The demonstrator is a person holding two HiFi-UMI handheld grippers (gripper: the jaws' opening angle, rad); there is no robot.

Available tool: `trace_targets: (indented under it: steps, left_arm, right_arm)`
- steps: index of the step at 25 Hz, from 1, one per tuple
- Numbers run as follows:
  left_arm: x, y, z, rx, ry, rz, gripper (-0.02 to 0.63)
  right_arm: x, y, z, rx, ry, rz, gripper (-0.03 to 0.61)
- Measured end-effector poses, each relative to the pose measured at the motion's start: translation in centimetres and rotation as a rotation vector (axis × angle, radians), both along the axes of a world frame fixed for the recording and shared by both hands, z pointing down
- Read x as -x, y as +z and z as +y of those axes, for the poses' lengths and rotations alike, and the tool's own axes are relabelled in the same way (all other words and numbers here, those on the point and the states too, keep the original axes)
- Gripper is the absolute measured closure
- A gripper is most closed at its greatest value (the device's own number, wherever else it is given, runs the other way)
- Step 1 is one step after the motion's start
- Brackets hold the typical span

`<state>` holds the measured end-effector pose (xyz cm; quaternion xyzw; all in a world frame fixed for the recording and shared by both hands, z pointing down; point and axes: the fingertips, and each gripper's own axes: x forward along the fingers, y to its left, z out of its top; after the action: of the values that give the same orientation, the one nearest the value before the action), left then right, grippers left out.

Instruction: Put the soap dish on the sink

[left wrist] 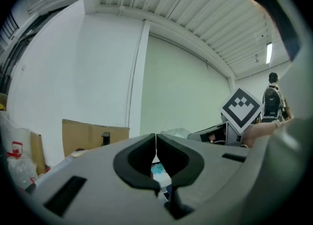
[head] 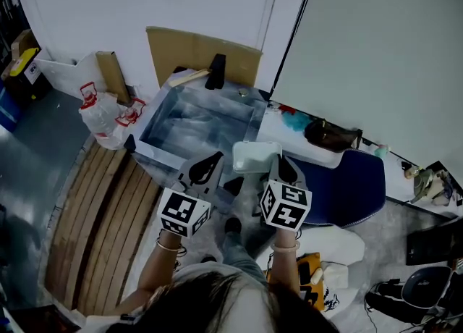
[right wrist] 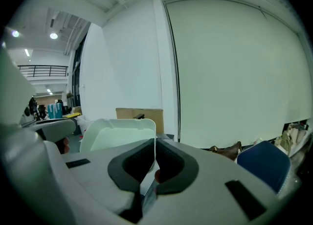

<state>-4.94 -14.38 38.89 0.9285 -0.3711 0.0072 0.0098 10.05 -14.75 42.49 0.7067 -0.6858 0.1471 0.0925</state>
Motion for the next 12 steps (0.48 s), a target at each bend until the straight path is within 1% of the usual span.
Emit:
trace_targets:
  steps: [12]
  left_arm:
    - [-4.8, 1.2, -7.3, 0.035, -0.040, -0.016, 0.604]
  right_arm:
    - [-4.7, 1.9, -8.0, 0.047, -0.040, -0.027, 0.551]
